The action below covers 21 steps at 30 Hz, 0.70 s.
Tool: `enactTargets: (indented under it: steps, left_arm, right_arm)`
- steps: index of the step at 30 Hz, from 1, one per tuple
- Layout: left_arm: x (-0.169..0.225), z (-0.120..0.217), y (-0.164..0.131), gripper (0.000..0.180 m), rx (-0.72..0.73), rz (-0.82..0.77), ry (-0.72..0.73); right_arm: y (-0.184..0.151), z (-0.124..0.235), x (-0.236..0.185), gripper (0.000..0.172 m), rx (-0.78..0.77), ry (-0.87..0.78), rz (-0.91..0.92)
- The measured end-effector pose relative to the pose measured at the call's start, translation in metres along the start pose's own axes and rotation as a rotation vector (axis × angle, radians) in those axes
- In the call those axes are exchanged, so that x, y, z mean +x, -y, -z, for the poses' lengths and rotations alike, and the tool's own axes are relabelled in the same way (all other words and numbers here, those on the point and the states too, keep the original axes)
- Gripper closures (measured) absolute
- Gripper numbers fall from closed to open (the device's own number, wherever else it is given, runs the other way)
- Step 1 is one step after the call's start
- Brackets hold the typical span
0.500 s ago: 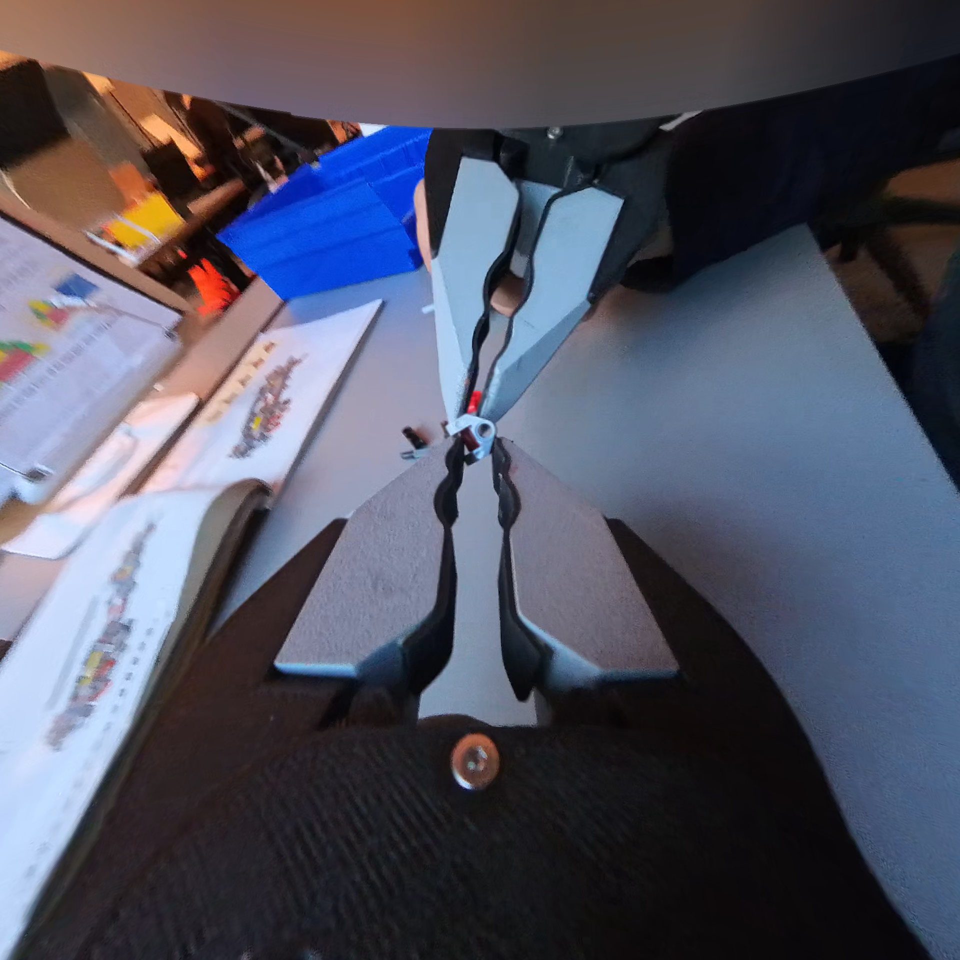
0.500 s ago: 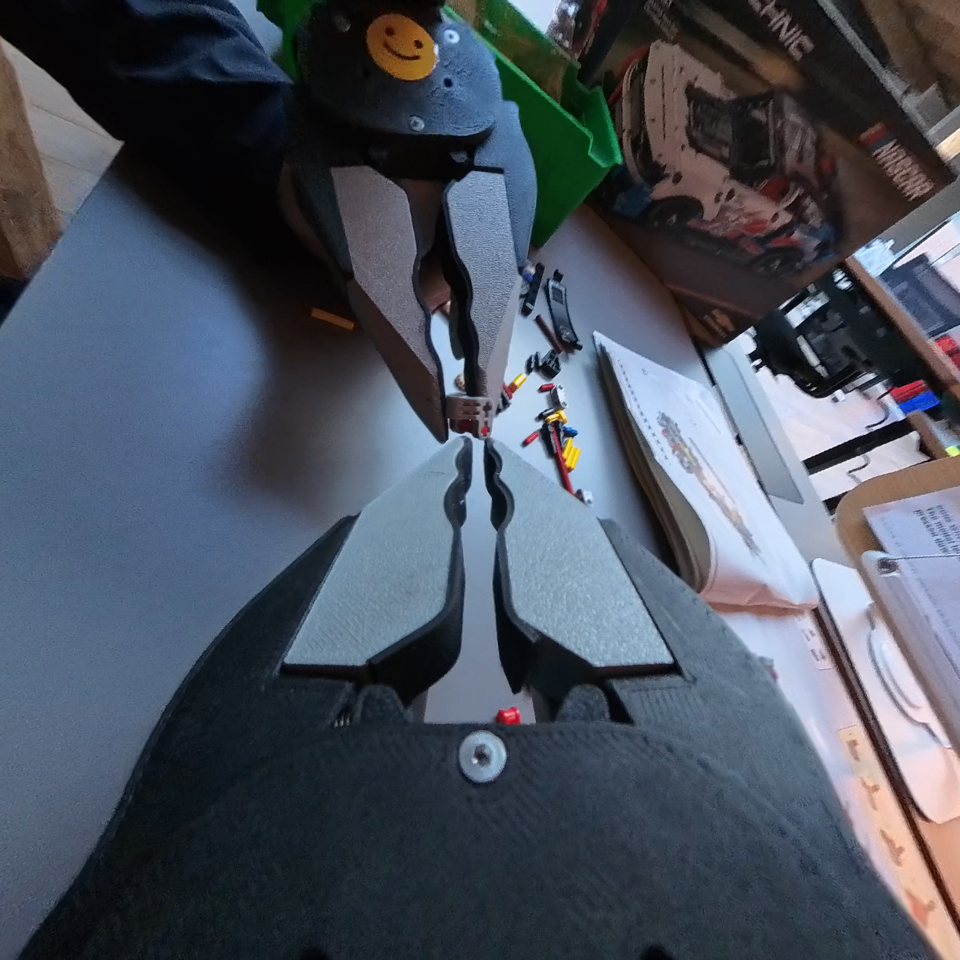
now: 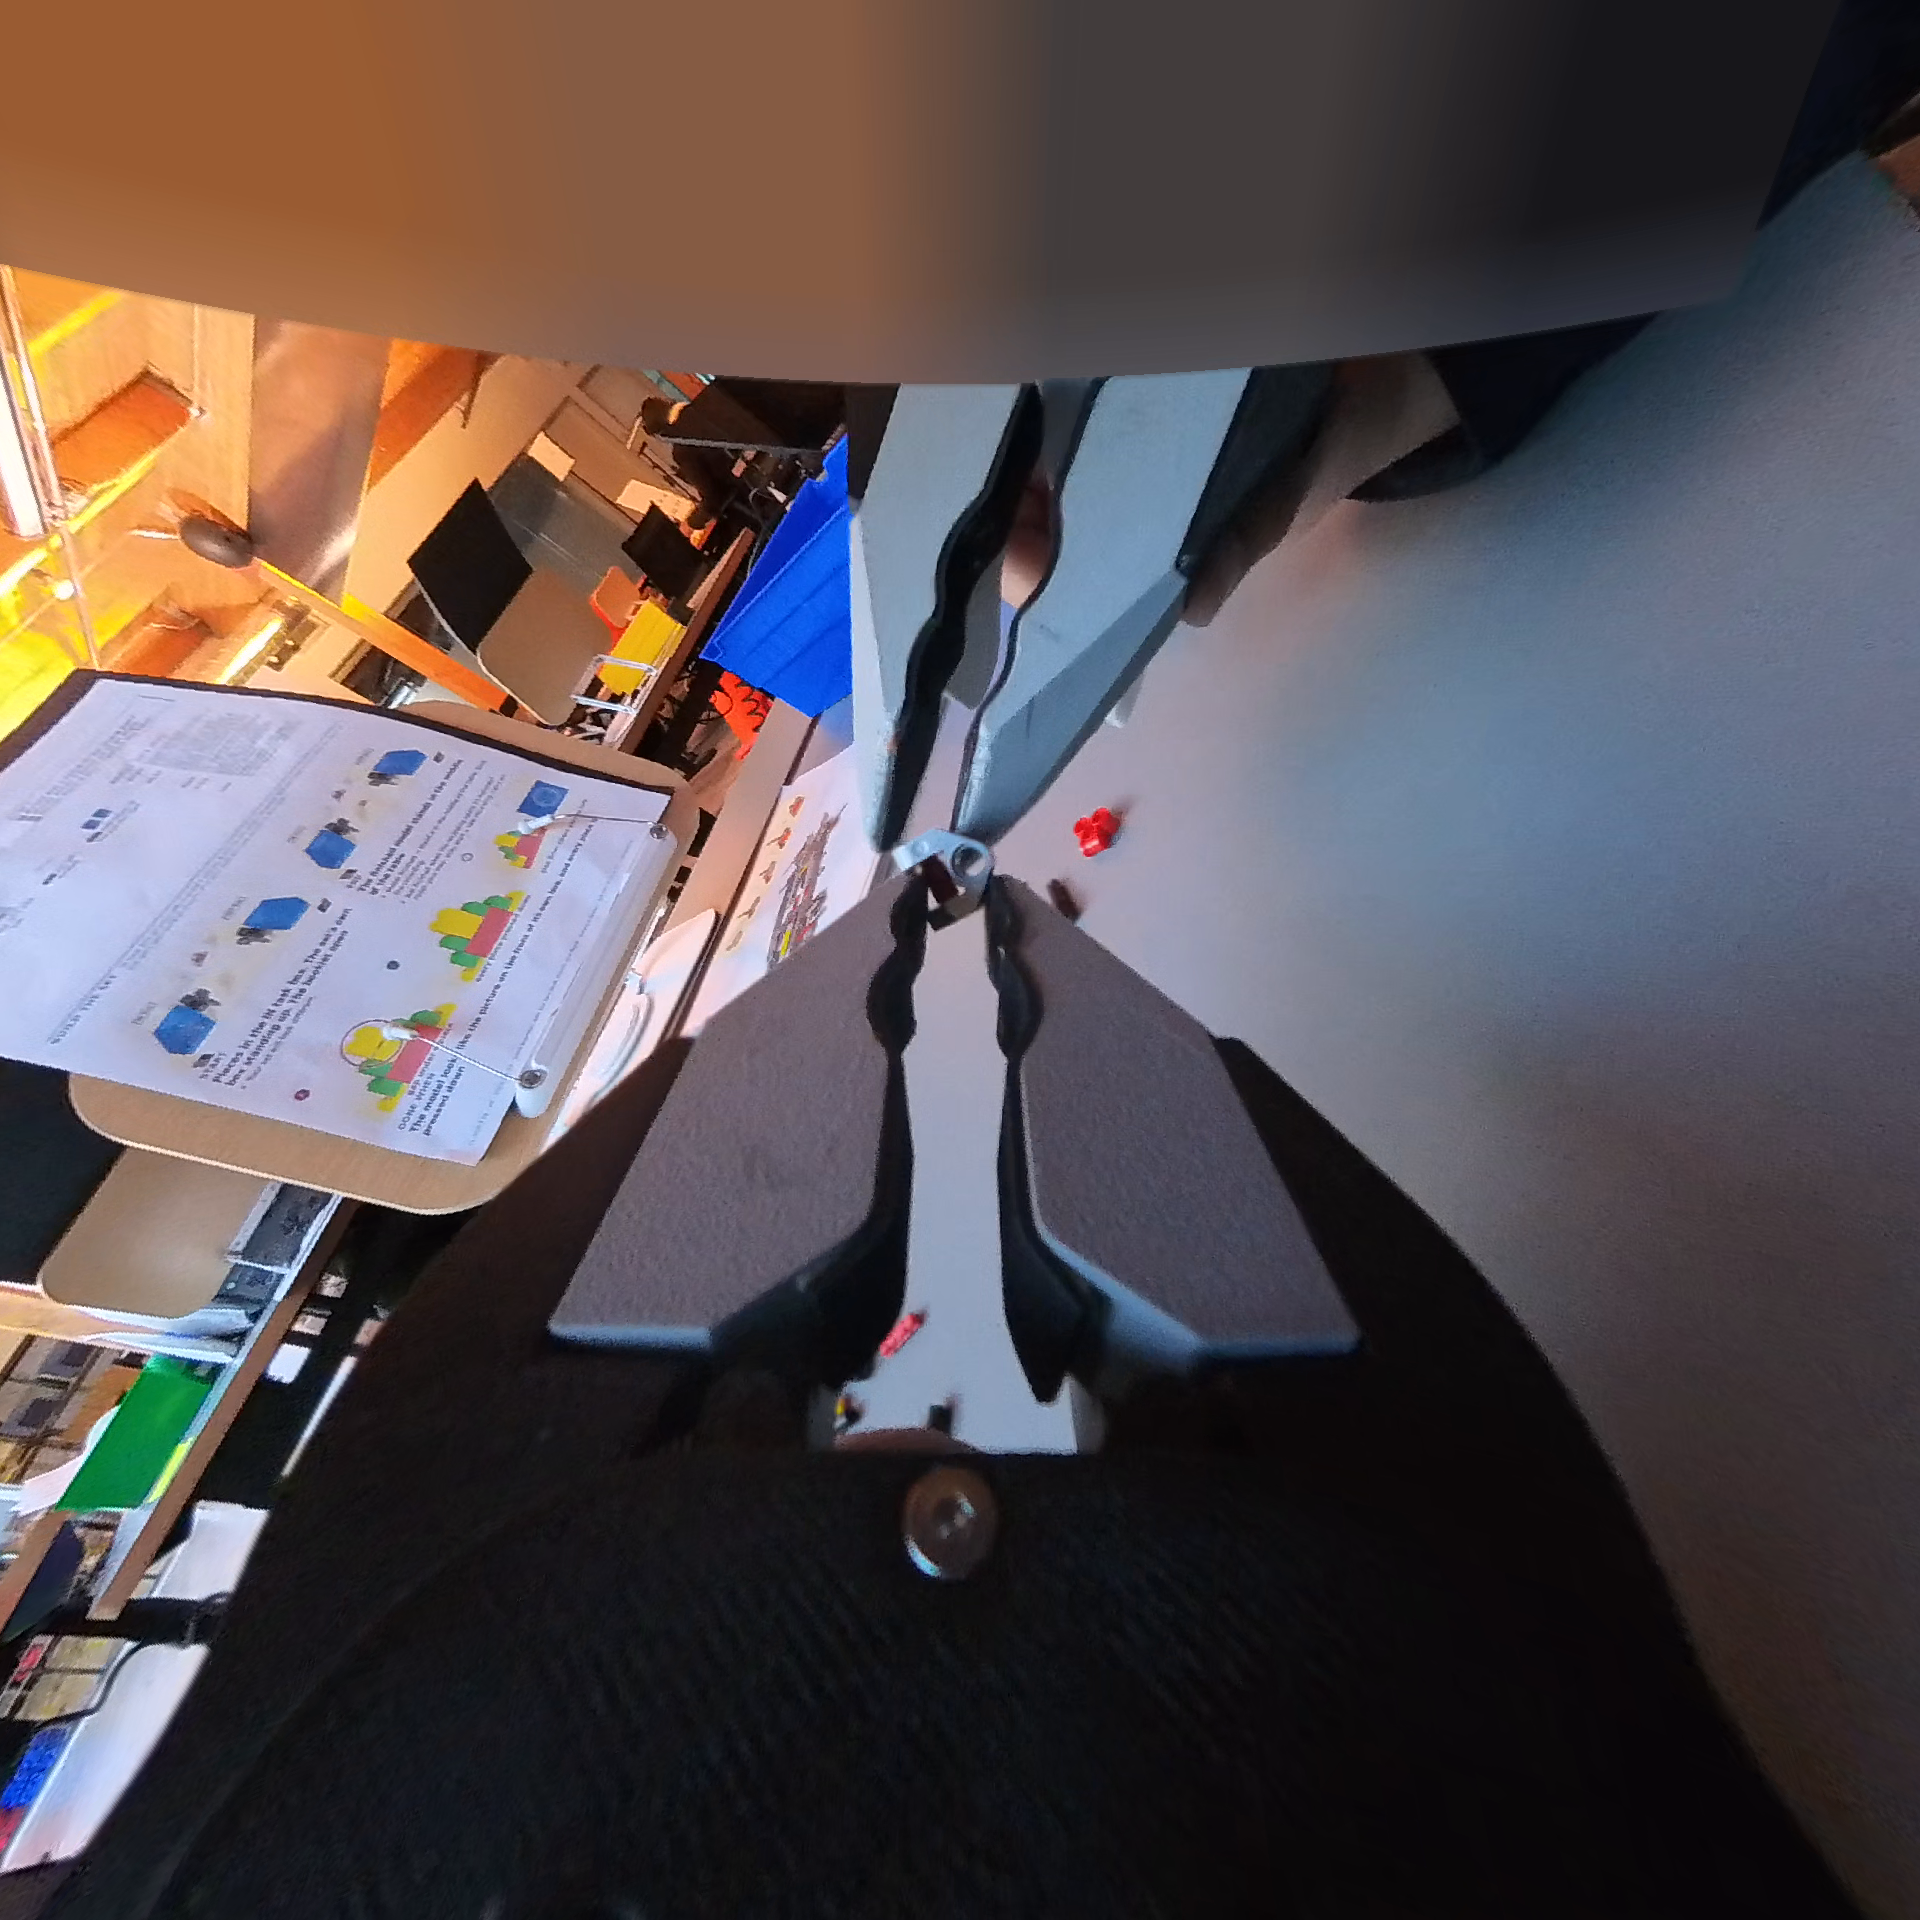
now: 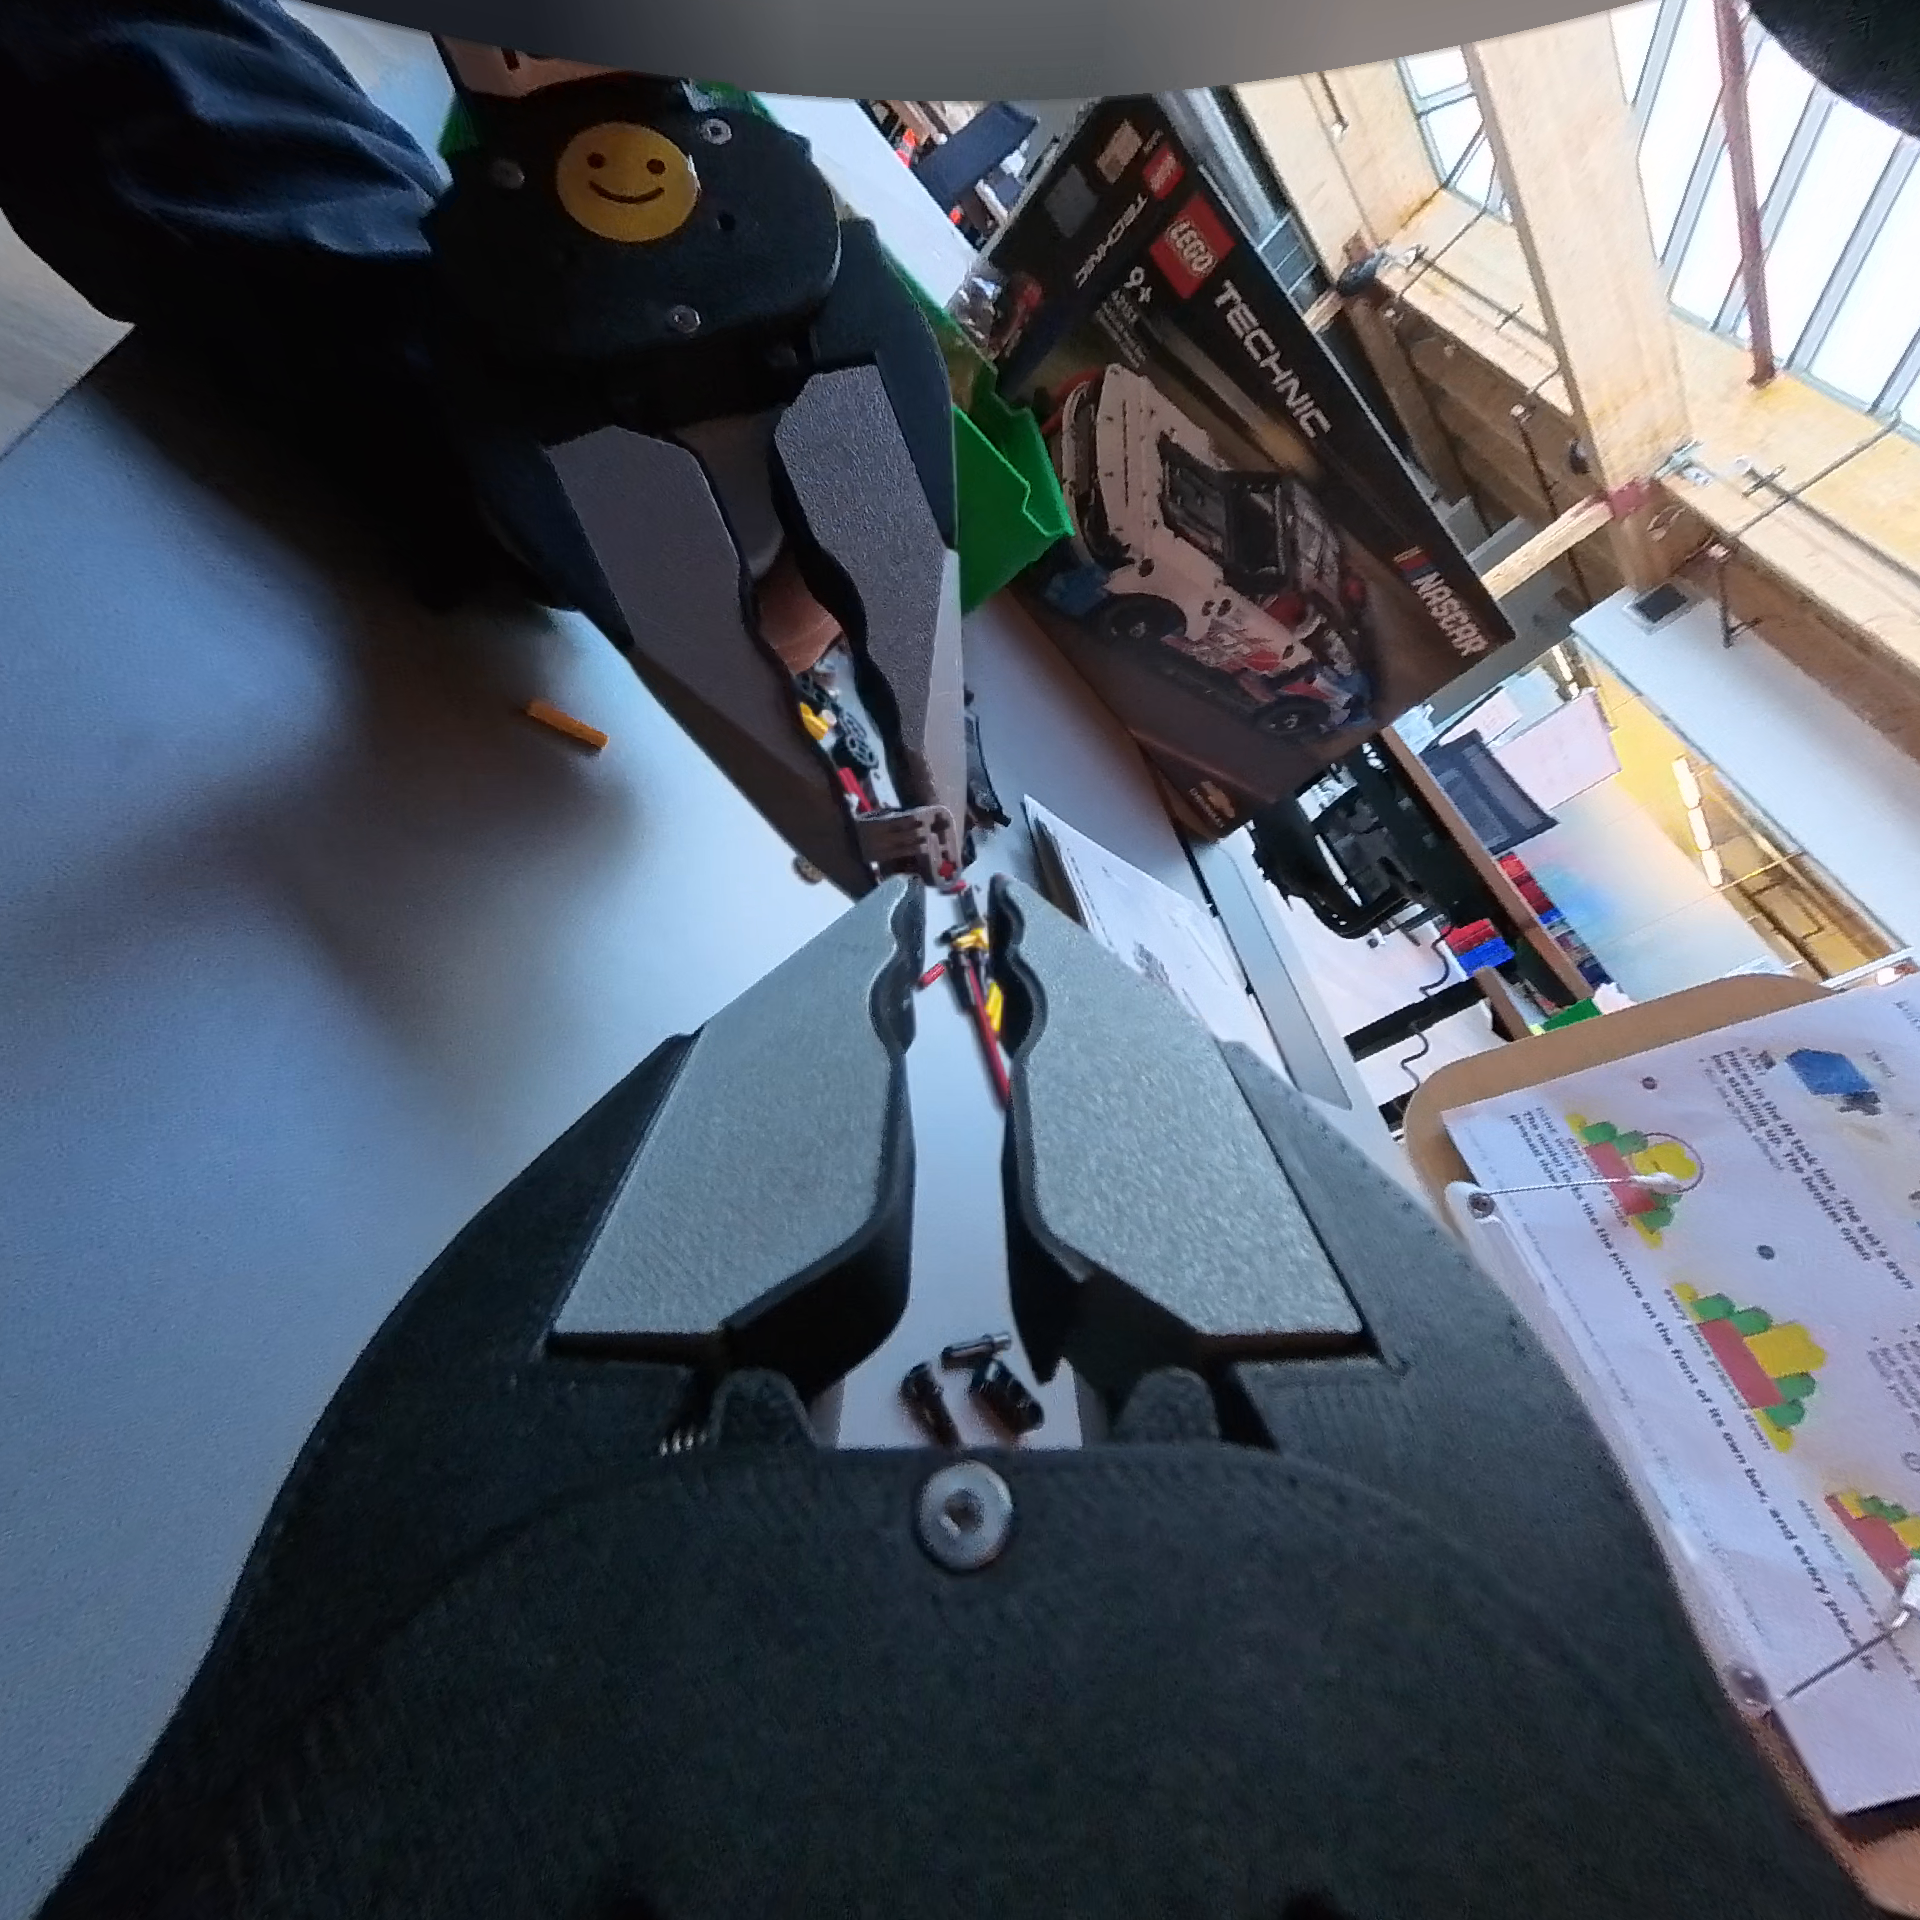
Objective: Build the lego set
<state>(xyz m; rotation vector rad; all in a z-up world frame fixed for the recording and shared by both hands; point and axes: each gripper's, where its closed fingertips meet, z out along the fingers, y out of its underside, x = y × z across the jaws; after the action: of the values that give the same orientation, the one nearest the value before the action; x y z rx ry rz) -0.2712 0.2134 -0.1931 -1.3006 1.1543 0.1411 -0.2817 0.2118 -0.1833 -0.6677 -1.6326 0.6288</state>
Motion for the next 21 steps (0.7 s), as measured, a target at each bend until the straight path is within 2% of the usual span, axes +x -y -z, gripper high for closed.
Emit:
enactTargets:
  steps: [5, 12, 16, 21]
  left_arm:
    - [-0.002, 0.001, -0.001, 0.171, 0.001, 0.033, -0.006]
    - [0.0, -0.003, -0.007, 0.171, -0.007, 0.253, -0.087]
    - [0.005, -0.006, -0.013, 0.171, -0.05, 0.257, -0.105]
    - [0.013, -0.006, -0.019, 0.173, -0.1, 0.174, -0.116]
  right_arm:
    - [0.005, -0.001, -0.002, 0.172, 0.005, -0.043, 0.104]
    - [-0.004, -0.003, -0.001, 0.172, -0.062, -0.054, 0.156]
    - [-0.012, -0.005, -0.005, 0.172, -0.111, -0.021, 0.154]
    - [-0.018, -0.007, -0.014, 0.172, -0.128, 0.088, 0.041]
